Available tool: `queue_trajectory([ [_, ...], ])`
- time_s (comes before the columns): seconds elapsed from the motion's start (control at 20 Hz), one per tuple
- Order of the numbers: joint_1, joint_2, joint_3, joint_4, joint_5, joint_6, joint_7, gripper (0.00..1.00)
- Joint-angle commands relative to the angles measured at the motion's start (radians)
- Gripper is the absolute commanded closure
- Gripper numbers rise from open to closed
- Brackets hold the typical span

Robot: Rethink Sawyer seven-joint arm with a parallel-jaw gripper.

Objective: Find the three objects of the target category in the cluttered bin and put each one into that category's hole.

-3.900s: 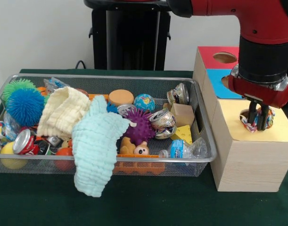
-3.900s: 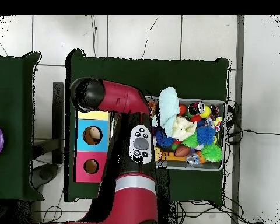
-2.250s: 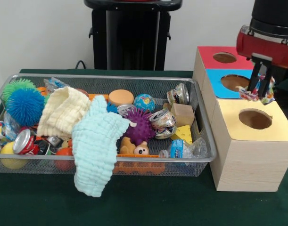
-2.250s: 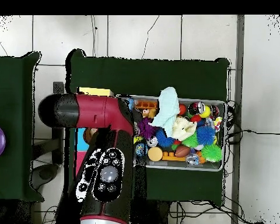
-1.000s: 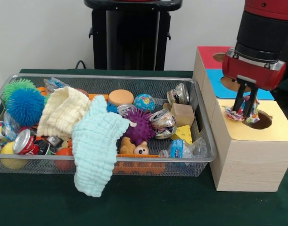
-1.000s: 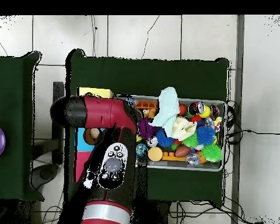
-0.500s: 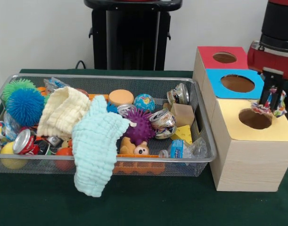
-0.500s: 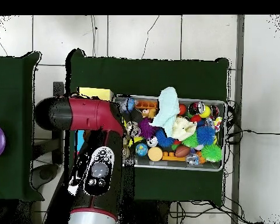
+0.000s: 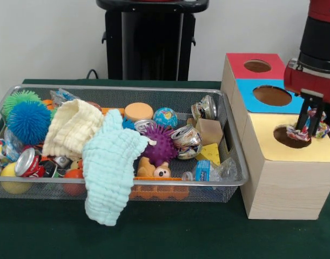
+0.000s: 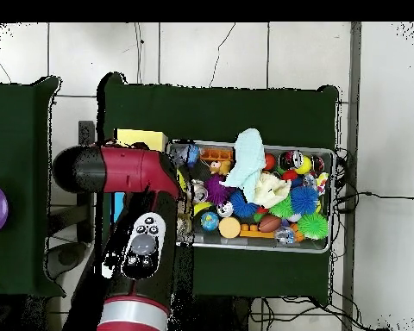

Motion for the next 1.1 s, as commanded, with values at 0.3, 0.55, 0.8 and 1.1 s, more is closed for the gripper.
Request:
queue_trajectory([
  [0.3, -0.116, 0.106, 0.079, 0.069, -0.051, -0.14, 0.049, 1.0],
  [0.55, -0.118, 0.114, 0.09, 0.067, -0.051, -0.155, 0.058, 1.0],
  [0.8, -0.129, 0.145, 0.119, 0.043, -0.046, -0.192, 0.053, 1.0],
  [1.1, -0.159, 0.187, 0.165, 0.012, -0.052, -0.248, 0.024, 1.0],
])
